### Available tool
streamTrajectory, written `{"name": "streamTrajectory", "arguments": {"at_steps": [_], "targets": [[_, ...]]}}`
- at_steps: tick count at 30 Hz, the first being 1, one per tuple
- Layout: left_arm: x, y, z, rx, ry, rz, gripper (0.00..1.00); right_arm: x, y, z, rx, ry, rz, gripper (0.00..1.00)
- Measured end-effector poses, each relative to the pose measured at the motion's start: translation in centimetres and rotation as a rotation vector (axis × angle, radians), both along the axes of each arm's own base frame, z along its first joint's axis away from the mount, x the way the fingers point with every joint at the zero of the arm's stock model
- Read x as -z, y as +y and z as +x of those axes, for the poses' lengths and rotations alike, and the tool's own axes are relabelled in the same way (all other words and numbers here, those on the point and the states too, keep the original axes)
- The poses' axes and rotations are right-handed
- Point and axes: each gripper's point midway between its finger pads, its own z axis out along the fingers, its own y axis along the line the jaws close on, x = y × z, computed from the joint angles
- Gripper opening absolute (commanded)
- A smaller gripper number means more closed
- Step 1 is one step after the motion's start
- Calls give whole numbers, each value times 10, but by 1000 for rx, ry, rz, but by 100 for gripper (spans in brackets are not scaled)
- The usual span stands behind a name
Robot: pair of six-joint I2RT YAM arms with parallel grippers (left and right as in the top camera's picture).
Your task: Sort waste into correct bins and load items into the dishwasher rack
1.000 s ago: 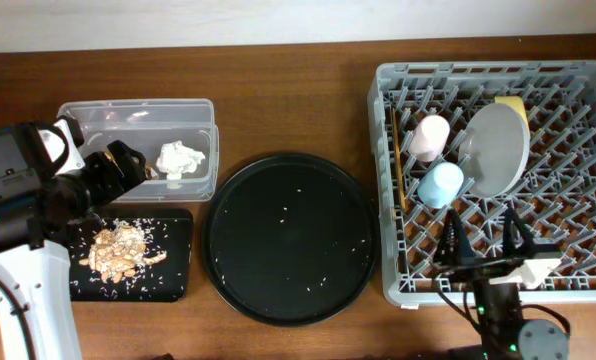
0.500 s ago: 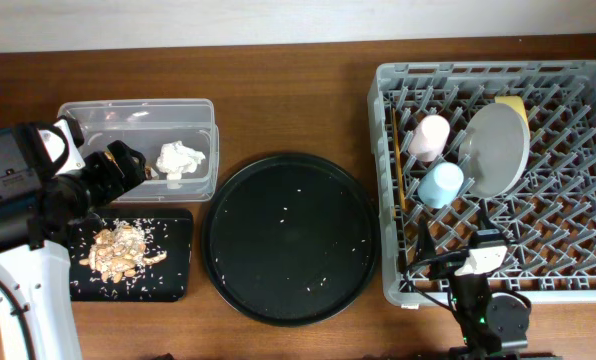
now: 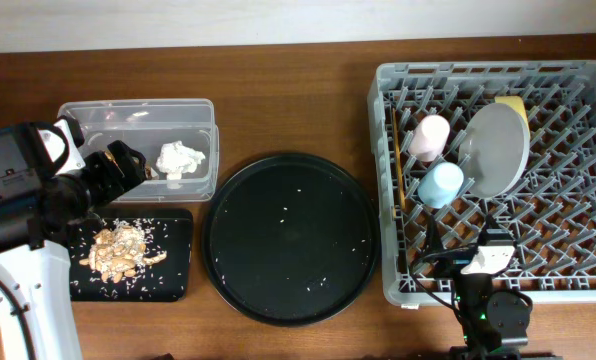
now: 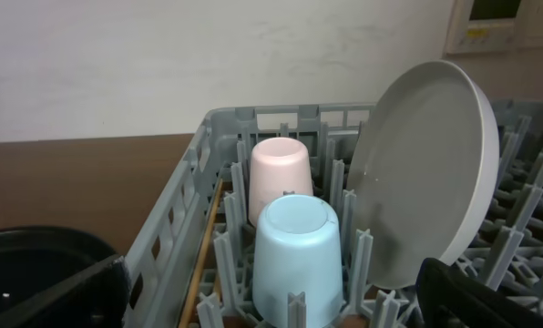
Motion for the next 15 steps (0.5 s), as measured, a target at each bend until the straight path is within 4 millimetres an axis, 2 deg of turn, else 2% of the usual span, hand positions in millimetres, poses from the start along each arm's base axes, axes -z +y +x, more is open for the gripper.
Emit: {"name": "streamTrajectory", "arguments": {"at_steps": [15], "targets": [[0, 0, 0, 0, 0, 0, 99, 0, 5, 0, -15, -1, 19, 98]]}}
